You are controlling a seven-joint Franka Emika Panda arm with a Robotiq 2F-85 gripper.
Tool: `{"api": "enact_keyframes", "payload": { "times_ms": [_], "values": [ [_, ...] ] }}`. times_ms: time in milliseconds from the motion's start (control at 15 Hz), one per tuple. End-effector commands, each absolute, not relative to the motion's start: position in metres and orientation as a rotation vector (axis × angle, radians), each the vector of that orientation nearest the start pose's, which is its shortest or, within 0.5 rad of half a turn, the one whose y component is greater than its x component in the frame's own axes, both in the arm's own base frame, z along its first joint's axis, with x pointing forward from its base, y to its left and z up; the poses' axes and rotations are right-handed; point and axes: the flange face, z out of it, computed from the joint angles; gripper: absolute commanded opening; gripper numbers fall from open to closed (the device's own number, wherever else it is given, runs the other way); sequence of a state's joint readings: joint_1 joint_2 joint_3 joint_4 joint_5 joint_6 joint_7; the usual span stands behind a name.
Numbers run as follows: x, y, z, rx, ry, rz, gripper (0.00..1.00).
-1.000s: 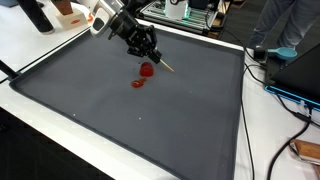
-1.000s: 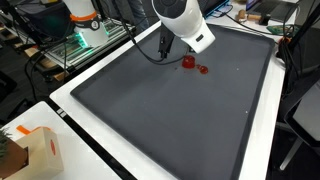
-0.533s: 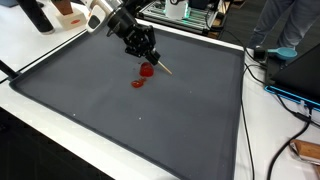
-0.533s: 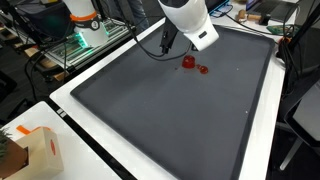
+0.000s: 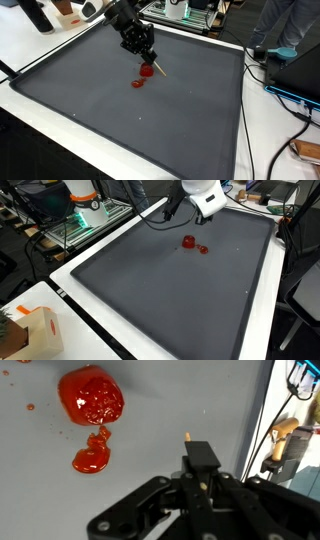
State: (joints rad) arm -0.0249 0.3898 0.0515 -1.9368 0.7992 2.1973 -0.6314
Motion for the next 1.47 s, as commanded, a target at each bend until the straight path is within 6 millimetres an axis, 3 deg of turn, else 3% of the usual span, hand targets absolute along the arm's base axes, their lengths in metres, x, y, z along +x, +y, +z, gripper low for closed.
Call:
{"api": "enact_keyframes", "payload": {
  "times_ms": [0, 600, 1000, 1400],
  "values": [
    [0.607, 0.049, 0.305, -2.614, -0.108, -0.081, 0.03],
    [0.601, 0.086, 0.348, -2.99, -0.02, -0.056, 0.03],
    [0.596, 0.115, 0.345, -3.323, 0.085, -0.054, 0.03],
    [0.588, 0.13, 0.336, -3.613, 0.271, -0.049, 0.03]
  ]
}}
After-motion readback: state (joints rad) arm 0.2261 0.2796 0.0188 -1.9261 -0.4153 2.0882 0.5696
